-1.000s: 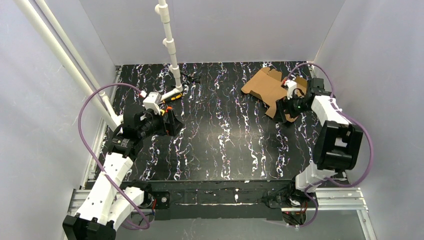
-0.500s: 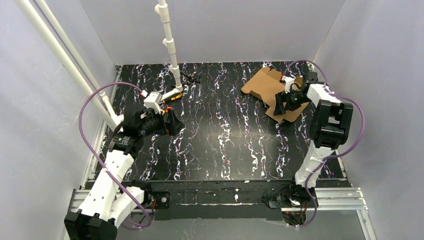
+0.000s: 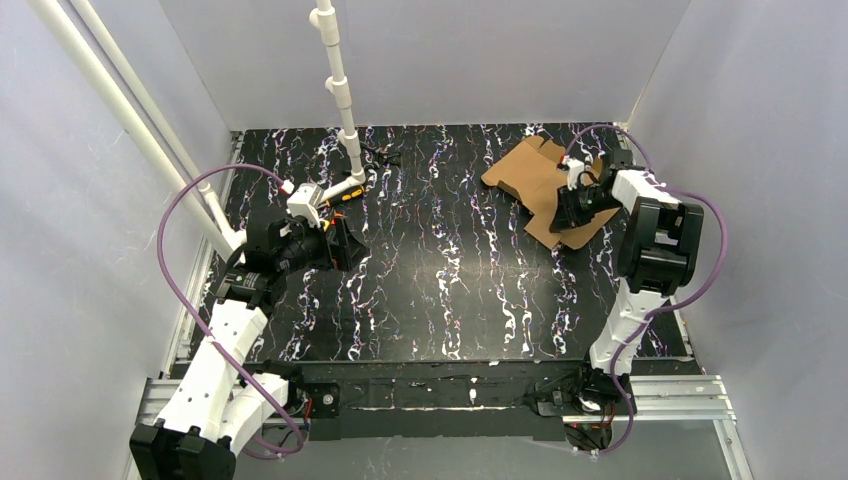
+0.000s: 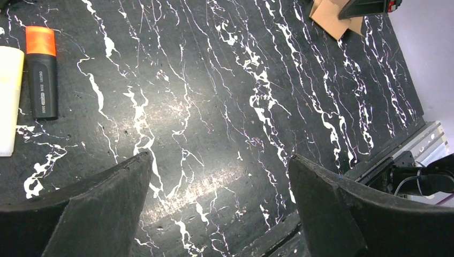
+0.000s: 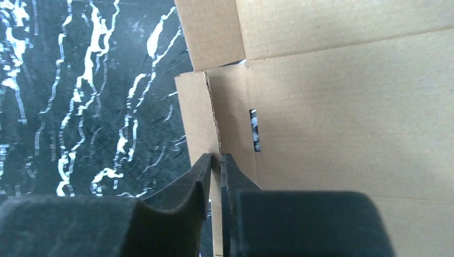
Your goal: Fold the paper box
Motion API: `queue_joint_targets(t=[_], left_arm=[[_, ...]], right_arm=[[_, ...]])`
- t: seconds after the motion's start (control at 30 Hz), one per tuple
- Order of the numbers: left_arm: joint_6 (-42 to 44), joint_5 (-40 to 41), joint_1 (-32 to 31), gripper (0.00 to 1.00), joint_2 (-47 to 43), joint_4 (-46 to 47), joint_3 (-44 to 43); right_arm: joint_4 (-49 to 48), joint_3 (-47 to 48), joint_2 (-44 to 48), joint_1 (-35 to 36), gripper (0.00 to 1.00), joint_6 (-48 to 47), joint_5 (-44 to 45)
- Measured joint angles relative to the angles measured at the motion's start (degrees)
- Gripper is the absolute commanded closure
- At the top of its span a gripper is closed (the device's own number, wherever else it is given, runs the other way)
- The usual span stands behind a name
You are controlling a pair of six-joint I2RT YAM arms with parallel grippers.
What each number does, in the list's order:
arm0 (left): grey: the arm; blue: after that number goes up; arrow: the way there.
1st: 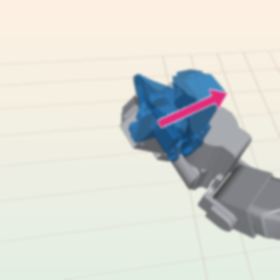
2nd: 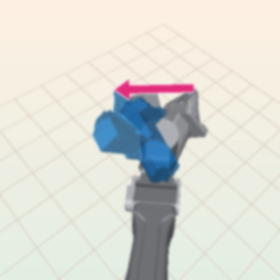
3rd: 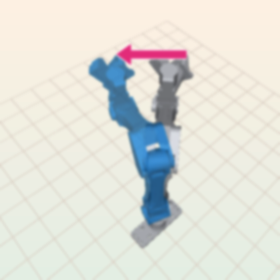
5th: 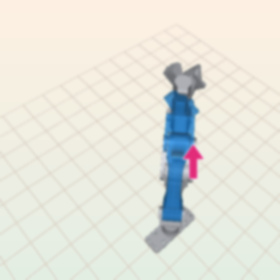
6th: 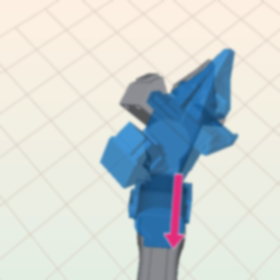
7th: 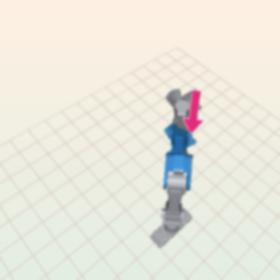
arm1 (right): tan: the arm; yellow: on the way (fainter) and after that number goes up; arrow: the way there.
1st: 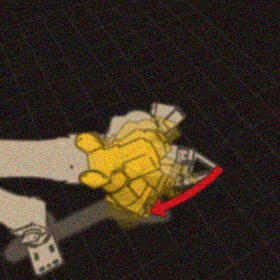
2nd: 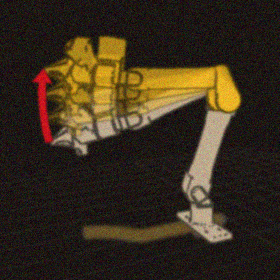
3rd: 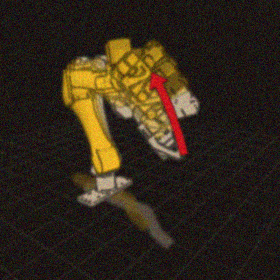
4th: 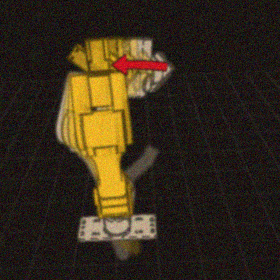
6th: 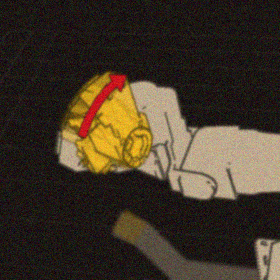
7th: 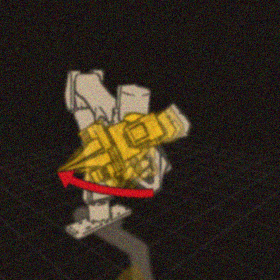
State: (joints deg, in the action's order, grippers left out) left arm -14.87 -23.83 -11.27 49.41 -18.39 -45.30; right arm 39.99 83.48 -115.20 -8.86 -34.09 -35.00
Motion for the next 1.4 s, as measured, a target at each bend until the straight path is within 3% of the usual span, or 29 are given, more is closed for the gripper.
queue_joint_targets(t=[0.1, 0.3, 0.47, 0.67, 0.9, 1.0, 1.27, 1.4], left_arm=[[-0.35, -0.92, 0.17, 0.02, 0.0, 0.17, 0.0], [-2.89, -4.81, 0.39, 0.02, 0.17, 2.67, 0.74], [-11.15, -11.56, -0.31, 0.02, 2.64, 9.99, 2.64], [-24.06, -10.64, -5.2, 0.04, 5.55, 16.7, 8.55], [-41.42, -1.4, -11.89, 0.05, 9.31, 19.56, 17.44], [-46.45, 2.25, -14.56, 0.12, 9.51, 19.87, 18.08], [-52.83, 8.46, -18.14, 0.33, 18.6, 22.69, 16.81], [-54.03, 11.08, -20.81, 0.37, 23.65, 22.77, 13.97]], right_arm=[[-0.04, -2.32, 0.96, 0.33, 0.99, 0.35, -1.68], [-3.72, -11.61, 10.19, 3.1, 0.99, 0.63, -3.15], [-8.92, -22.4, 21.64, 15.96, 0.99, 1.16, -1.53], [-14.53, -29.92, 26.4, 28.89, 0.99, 2.25, -1.46], [-14.16, -29.42, 23.61, 40.24, 0.67, -1.44, -0.15], [-11.41, -29.16, 22.43, 44.06, 0.57, -5.51, -0.79], [-2.21, -28.11, 20.24, 48.39, 0.41, -15.06, -2.51], [0.92, -26.93, 18.99, 50.03, 0.36, -18.14, -2.51]])
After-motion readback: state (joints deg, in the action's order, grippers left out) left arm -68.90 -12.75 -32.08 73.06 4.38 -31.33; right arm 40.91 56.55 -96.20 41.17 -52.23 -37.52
